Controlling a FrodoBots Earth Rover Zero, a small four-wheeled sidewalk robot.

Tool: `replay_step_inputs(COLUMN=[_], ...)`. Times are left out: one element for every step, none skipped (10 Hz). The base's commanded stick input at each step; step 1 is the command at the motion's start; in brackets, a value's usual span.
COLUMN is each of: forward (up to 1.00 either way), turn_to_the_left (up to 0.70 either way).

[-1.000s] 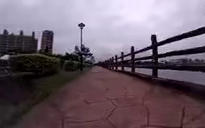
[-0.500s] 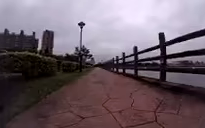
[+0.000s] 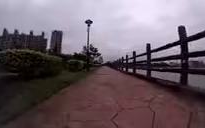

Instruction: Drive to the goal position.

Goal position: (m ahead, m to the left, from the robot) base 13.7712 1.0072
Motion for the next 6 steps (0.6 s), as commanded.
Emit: replay_step_inputs(forward=[1.0, 1.0, 1.0, 1.0, 1.0, 1.0], turn_to_the_left=[0.0, 0.0, 0.0, 0.0, 0.0, 0.0])
